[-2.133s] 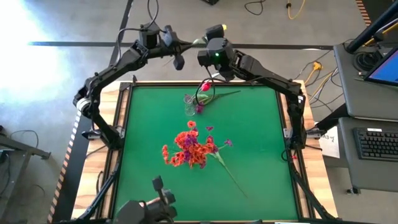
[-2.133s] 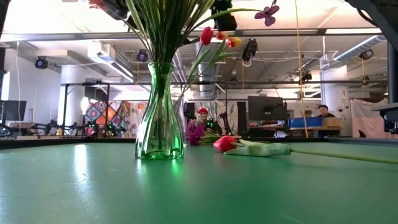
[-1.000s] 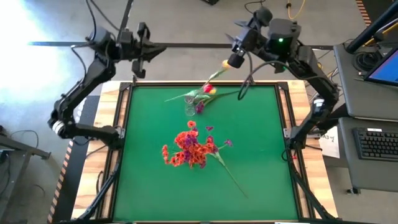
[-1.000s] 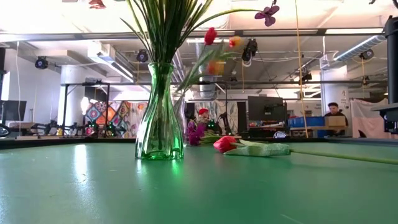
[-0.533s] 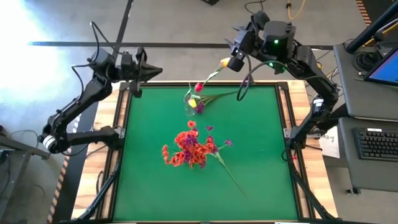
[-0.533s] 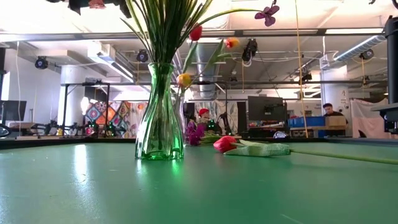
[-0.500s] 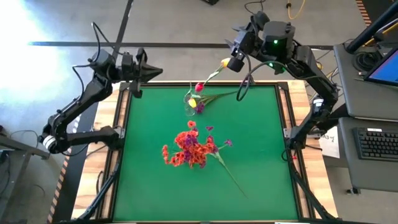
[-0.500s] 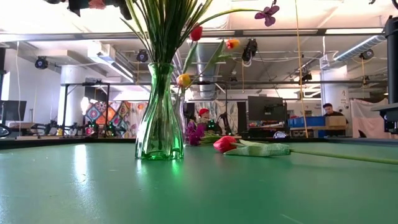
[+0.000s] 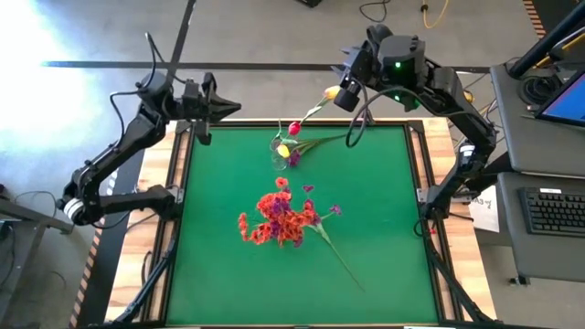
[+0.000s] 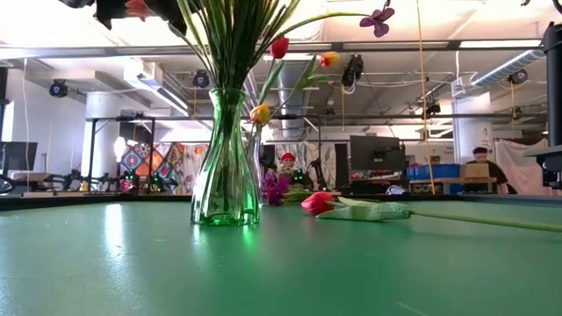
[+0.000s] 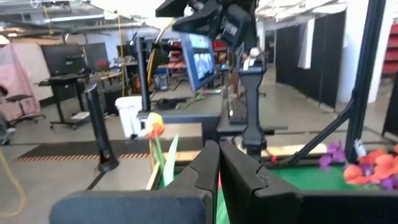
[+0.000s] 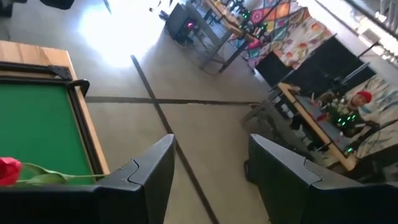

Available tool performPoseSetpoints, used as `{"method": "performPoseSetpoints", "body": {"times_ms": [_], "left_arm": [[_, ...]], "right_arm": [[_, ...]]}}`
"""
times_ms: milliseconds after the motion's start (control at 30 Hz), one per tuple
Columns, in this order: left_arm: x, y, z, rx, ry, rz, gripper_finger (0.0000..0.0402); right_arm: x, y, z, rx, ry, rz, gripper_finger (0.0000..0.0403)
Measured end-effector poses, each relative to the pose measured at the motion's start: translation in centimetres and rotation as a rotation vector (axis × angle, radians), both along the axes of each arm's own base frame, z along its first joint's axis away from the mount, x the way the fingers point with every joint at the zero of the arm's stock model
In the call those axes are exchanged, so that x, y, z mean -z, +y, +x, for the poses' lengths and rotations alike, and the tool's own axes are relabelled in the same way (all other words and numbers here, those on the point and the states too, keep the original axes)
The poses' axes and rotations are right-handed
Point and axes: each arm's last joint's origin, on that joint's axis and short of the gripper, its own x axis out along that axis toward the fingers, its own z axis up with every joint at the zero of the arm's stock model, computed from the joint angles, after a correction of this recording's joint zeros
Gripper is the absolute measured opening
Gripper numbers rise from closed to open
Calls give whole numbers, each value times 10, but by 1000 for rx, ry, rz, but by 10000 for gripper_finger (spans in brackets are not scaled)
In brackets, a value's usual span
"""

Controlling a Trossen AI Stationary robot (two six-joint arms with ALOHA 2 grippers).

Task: Sort flowers into vase by color
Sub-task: Put the yellow tulip into the transparent vase

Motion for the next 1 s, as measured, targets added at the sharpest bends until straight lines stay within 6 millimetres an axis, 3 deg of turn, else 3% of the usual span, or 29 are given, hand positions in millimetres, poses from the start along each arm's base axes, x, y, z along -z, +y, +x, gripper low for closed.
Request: {"method": "performPoseSetpoints", "body": {"times_ms": [433,633,767,1000], "left_arm": [[5,23,-32,-185,68,11,0],[15,30,-38,-218,137,146,0],[32,42,-31,-189,231,272,0],[84,83,-11,-102,379,388,25]], "right_arm": [[0,0,-2,60,-145,136,196],[-1,0,-2,66,-163,149,196],[0,0,-1,66,-160,149,196],[1,0,-1,62,-136,141,196]]}}
